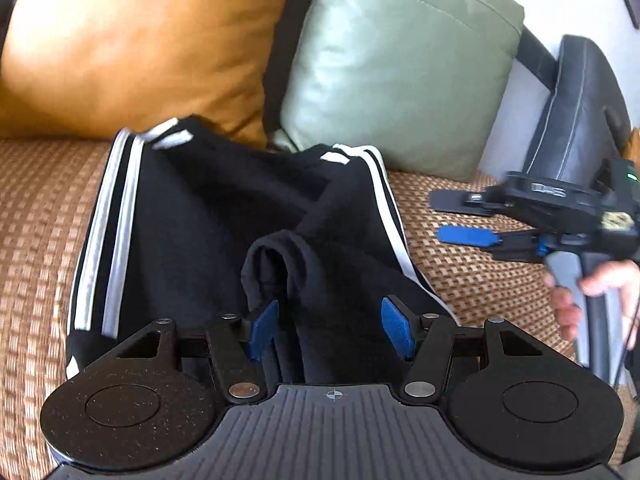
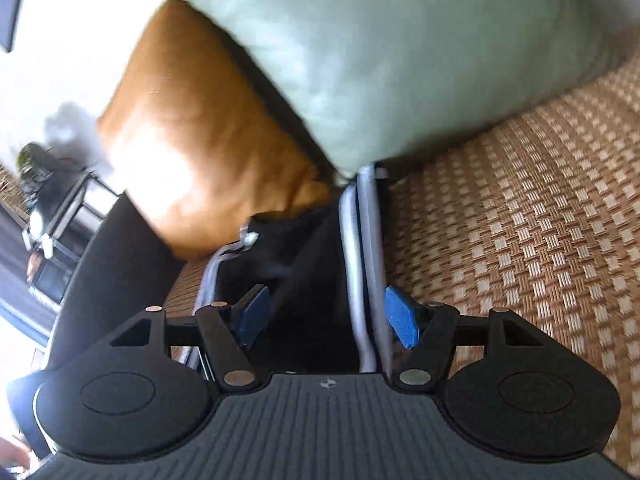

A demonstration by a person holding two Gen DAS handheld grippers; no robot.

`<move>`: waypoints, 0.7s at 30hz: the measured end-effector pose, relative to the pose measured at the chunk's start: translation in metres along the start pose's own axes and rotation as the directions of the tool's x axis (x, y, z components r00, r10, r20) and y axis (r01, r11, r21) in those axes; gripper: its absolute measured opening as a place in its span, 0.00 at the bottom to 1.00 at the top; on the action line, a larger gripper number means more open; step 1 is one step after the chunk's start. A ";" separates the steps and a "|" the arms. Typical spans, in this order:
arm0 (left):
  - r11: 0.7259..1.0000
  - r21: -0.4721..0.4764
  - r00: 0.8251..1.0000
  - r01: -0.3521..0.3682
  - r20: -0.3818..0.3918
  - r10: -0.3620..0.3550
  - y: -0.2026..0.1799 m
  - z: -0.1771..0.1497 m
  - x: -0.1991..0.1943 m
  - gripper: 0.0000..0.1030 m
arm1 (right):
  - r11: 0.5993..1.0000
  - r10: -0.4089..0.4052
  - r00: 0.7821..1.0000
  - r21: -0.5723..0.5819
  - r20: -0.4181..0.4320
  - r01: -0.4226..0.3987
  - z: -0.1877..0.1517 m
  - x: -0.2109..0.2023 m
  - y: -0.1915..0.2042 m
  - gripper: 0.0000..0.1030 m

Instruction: Fold clothes

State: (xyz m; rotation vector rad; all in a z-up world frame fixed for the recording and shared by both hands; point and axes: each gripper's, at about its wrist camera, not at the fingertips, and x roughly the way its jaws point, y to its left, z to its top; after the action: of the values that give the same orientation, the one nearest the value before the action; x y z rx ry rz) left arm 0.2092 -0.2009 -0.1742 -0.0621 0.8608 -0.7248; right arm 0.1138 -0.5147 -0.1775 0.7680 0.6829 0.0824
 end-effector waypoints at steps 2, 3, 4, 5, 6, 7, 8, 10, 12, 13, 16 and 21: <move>0.999 0.034 1.000 0.013 0.009 -0.013 -0.003 0.002 0.002 0.72 | 1.000 -0.009 1.000 0.026 -0.006 0.009 0.004 0.020 -0.012 0.67; 0.999 0.043 1.000 0.011 0.008 -0.012 -0.004 0.004 0.005 0.72 | 1.000 -0.009 1.000 0.023 -0.009 0.009 0.004 0.026 -0.013 0.67; 0.999 0.053 1.000 0.009 0.007 -0.010 -0.004 0.005 0.008 0.72 | 1.000 -0.010 1.000 0.021 -0.011 0.010 0.004 0.033 -0.015 0.67; 0.998 0.062 1.000 0.008 0.006 -0.008 -0.005 0.007 0.010 0.72 | 1.000 -0.011 1.000 0.016 -0.015 0.011 0.005 0.039 -0.016 0.67; 0.998 0.062 1.000 0.010 0.004 -0.010 -0.004 0.007 0.011 0.72 | 1.000 -0.014 1.000 0.009 -0.022 0.014 0.005 0.042 -0.015 0.67; 0.998 0.062 1.000 0.012 0.002 -0.012 -0.004 0.006 0.012 0.72 | 1.000 -0.017 0.999 0.002 -0.028 0.017 0.005 0.045 -0.015 0.67; 0.998 0.061 1.000 0.014 0.000 -0.014 -0.003 0.005 0.013 0.71 | 1.000 -0.020 0.999 -0.005 -0.035 0.019 0.005 0.049 -0.014 0.66; 0.998 0.060 1.000 0.018 -0.004 -0.017 -0.001 0.004 0.015 0.65 | 1.000 -0.026 0.999 -0.018 -0.047 0.025 0.006 0.055 -0.013 0.60; 0.998 0.059 1.000 0.022 -0.008 -0.021 0.000 0.003 0.017 0.58 | 0.999 -0.032 0.998 -0.032 -0.060 0.030 0.006 0.062 -0.012 0.47; 0.998 0.058 1.000 0.024 -0.009 -0.023 0.001 0.002 0.018 0.48 | 0.999 -0.035 0.997 -0.039 -0.066 0.032 0.006 0.065 -0.011 0.40; 0.999 0.011 0.999 0.035 -0.012 -0.034 0.008 0.001 0.020 0.21 | 0.997 -0.052 0.996 -0.064 -0.079 0.047 0.007 0.070 -0.009 0.30; 0.992 -0.084 0.995 0.095 0.013 -0.095 0.022 0.004 0.015 0.08 | 0.991 -0.086 0.993 -0.112 -0.086 0.076 0.008 0.068 -0.002 0.04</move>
State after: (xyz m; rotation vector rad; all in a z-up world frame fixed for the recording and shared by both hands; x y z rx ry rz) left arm 0.2308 -0.1940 -0.1895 -0.1832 0.8848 -0.7763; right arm 0.1711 -0.5004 -0.2113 0.6344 0.7883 0.0802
